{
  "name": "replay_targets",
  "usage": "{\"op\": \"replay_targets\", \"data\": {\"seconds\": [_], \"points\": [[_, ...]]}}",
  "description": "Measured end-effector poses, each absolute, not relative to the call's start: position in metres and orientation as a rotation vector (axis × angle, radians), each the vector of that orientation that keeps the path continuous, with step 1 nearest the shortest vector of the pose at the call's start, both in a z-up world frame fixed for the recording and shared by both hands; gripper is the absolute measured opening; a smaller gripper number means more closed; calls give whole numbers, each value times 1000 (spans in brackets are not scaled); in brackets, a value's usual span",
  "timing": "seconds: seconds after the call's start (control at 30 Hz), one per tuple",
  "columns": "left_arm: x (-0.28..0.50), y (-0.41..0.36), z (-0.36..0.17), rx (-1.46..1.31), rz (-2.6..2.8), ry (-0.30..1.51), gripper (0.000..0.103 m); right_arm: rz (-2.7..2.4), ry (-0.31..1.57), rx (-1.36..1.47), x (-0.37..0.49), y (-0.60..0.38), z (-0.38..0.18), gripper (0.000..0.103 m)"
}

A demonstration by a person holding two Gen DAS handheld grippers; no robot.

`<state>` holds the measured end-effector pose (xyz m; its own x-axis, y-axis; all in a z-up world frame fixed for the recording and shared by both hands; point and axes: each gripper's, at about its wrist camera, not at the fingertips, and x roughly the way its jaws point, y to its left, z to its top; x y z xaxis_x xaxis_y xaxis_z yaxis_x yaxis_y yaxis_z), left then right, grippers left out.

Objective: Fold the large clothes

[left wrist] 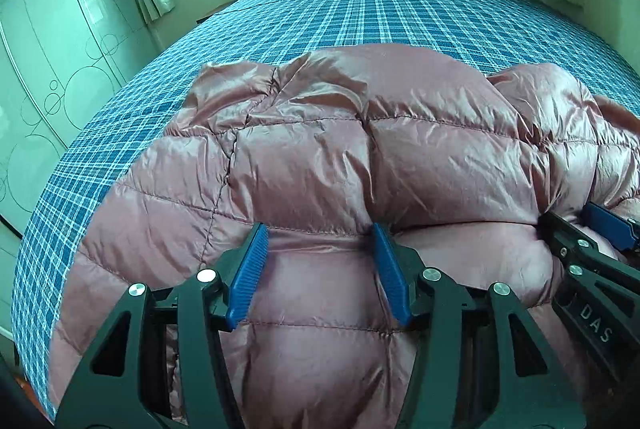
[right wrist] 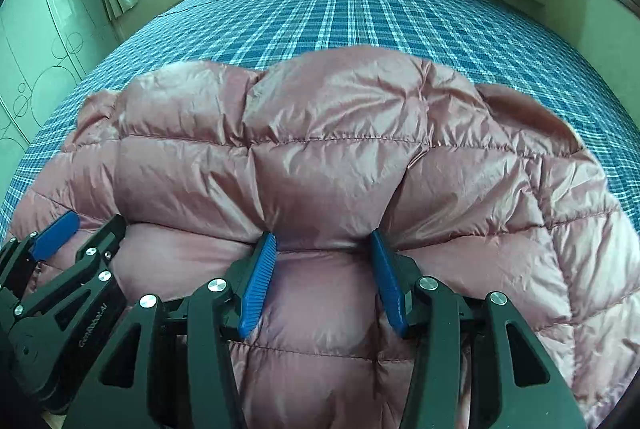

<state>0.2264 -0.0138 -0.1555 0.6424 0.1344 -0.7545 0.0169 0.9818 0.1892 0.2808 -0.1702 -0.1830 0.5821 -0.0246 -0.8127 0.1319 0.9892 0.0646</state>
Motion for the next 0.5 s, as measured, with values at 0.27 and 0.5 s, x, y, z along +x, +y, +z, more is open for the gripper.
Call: {"op": "replay_targets", "data": {"seconds": [0.27,0.5], "points": [[221,-8,-141,187,104,863,54,-119,901,99,261,-164,-164,50],[222,-11,-156,214,116,856,55,-126,901,52,257,-159,-175,51]]}}
